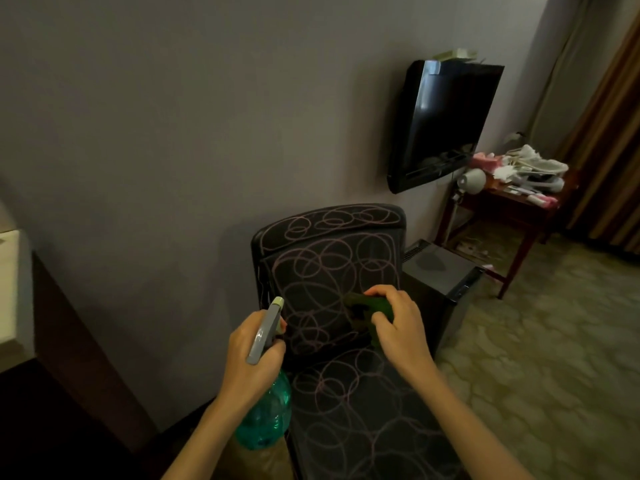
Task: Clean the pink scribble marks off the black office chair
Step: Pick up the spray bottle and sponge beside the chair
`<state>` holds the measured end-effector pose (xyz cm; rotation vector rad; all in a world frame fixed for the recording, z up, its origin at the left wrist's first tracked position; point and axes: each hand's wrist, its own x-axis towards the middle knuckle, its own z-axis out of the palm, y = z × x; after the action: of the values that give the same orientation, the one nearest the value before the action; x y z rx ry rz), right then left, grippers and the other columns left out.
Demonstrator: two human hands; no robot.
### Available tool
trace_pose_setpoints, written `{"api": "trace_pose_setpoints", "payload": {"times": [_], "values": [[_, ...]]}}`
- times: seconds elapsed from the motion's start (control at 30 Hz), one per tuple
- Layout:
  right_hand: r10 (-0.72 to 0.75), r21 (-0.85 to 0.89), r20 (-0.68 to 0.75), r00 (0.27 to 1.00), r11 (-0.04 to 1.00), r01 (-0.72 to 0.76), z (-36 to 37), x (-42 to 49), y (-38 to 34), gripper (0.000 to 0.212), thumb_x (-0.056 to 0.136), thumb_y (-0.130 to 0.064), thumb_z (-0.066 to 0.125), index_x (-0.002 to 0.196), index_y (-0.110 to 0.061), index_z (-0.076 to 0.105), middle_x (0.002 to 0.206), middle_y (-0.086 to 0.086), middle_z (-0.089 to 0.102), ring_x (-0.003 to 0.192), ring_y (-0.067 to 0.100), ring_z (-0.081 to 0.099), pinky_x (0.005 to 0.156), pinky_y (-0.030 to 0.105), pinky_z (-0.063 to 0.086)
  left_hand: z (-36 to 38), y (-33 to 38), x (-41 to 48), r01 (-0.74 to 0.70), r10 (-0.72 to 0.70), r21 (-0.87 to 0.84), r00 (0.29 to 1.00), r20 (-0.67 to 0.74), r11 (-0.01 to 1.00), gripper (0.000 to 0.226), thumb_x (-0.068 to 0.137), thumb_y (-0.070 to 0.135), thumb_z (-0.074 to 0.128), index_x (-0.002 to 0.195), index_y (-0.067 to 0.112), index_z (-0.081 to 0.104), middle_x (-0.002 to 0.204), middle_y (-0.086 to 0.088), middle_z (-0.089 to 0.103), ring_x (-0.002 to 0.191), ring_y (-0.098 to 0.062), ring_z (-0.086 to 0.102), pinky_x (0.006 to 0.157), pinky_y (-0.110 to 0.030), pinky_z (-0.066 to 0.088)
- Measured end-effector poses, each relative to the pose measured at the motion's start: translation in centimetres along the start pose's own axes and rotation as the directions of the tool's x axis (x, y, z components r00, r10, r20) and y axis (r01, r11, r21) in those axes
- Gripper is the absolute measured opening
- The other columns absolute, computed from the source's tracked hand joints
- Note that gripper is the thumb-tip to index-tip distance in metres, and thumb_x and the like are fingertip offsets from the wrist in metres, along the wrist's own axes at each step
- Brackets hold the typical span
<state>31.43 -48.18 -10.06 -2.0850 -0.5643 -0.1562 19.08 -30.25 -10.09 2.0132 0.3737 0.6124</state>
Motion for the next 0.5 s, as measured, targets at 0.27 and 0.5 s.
{"api": "trace_pose_setpoints", "payload": {"times": [0.27, 0.5], "values": [[0.047, 0.017, -0.001, 0.999, 0.999, -0.047, 1.7, -0.2, 2.3, 0.039, 0.085, -0.002, 0.055, 0.103, -0.037, 0.052, 0.102, -0.009, 0.048, 0.101, 0.017, 0.047, 0.088, 0.033, 0.040, 1.2, -3.0, 1.6, 0.005, -0.002, -0.049, 0.999, 0.054, 0.999, 0.024, 0.075, -0.016, 0.054, 0.074, 0.008, 0.054, 0.065, -0.004, 0.049, 0.053, -0.006, 0.046, 0.049, -0.012, 0.036], [0.044, -0.035, -0.067, 0.997, 0.998, -0.046, 4.8, 2.2, 5.4, 0.043, 0.083, 0.000, 0.056, 0.104, -0.037, 0.052, 0.101, -0.012, 0.049, 0.097, 0.015, 0.047, 0.080, 0.015, 0.033, 3.3, -8.6, 5.9, -0.049, 0.052, -0.022, 0.988, 0.144, 0.999, 0.018, 0.076, -0.012, 0.057, 0.080, 0.005, 0.057, 0.073, -0.011, 0.056, 0.062, -0.016, 0.050, 0.054, -0.015, 0.040]]}}
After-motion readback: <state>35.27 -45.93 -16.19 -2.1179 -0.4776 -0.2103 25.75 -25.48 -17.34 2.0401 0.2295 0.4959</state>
